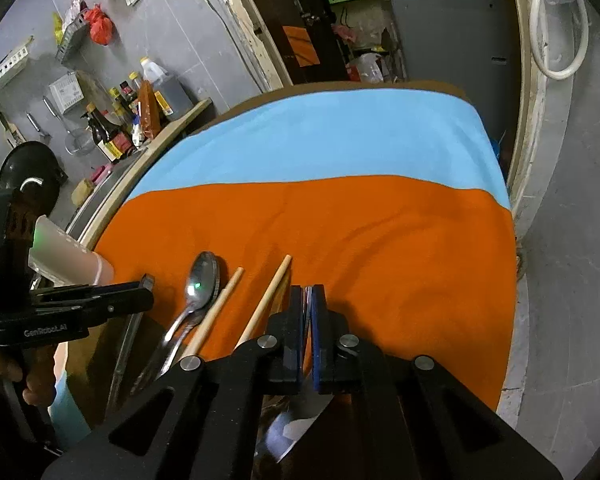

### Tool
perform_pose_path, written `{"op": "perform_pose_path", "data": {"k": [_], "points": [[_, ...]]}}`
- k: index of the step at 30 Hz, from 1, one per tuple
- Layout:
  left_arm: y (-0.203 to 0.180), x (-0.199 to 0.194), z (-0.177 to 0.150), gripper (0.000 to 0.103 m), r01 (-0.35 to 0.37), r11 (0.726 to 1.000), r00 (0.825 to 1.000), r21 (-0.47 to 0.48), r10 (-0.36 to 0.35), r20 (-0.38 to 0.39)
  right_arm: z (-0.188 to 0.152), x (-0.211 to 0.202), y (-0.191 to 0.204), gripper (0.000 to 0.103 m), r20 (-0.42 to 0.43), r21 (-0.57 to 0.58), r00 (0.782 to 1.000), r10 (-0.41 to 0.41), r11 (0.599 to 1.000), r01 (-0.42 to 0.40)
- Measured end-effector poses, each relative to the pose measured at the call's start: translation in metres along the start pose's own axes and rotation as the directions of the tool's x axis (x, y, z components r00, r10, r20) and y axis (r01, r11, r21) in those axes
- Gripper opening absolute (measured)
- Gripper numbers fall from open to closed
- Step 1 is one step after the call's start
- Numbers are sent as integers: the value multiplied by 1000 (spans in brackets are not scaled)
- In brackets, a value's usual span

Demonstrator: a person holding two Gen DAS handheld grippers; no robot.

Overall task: Organize utensils
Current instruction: 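Close the left tool on the tongs while the right tool grasps the fork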

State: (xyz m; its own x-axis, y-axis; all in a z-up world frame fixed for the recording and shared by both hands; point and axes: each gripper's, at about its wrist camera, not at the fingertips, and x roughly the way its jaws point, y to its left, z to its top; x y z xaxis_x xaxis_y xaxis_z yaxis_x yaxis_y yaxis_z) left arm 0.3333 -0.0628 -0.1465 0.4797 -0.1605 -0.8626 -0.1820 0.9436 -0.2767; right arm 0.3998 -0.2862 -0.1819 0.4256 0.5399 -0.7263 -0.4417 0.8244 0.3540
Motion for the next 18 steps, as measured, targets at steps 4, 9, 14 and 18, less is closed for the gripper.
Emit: {"op": "perform_pose_path", "data": {"k": [4,9,14,18], "points": [[1,-24,-5,23,27,999,998,20,-28,57,-3,-21,12,2,42,-5,999,-25,1000,26],[5,-52,-13,23,68,997,990,34,-71,123,-9,-55,37,2,120,-2,988,-98,995,99],[15,-82,-20,23,120,991,974,63,-129,184,-22,-94,73,2,220,12,958,-185,982,187],[21,-105,-23,23,137,986,957,91,-156,244,-33,-123,99,2,297,26,920,-254,966,258]]}}
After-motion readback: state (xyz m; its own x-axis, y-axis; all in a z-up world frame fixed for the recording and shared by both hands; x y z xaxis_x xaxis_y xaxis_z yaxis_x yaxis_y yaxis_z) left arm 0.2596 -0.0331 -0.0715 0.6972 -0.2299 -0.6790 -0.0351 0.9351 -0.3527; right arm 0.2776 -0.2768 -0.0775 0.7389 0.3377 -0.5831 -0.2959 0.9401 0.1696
